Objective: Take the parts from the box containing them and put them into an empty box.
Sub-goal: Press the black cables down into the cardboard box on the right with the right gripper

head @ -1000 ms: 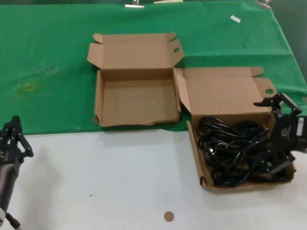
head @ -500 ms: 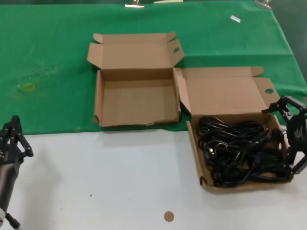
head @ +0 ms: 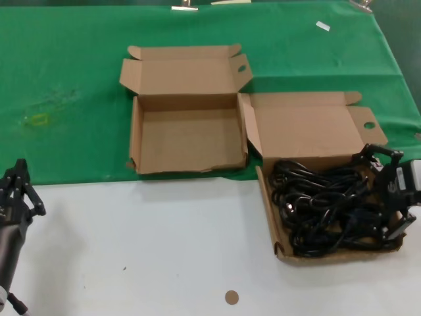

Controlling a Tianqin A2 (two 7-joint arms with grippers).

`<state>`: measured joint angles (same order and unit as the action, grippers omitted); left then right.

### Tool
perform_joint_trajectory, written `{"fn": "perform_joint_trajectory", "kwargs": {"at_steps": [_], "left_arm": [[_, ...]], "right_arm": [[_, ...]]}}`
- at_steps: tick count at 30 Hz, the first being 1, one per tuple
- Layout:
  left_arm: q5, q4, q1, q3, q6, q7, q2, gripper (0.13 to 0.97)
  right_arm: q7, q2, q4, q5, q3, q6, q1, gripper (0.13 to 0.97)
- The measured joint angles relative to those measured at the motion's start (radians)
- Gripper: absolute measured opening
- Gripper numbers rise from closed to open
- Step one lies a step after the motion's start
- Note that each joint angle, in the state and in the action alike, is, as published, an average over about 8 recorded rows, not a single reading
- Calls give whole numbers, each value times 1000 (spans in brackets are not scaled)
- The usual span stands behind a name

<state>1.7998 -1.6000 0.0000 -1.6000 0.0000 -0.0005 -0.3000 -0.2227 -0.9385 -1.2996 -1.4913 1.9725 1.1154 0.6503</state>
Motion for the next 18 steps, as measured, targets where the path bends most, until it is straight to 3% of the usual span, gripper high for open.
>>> {"fn": "perform_joint_trajectory", "kwargs": {"at_steps": [9,13,18], "left_arm": [[0,0,0,0,0,0,0,144],[0,0,0,0,0,0,0,144],[0,0,0,0,0,0,0,144]], "right_arm": [[-22,54,60,52,40,6,49,761],[-26,69,74,71,54,10,64,761],[-26,80,78,87,67,17,75,632]]}}
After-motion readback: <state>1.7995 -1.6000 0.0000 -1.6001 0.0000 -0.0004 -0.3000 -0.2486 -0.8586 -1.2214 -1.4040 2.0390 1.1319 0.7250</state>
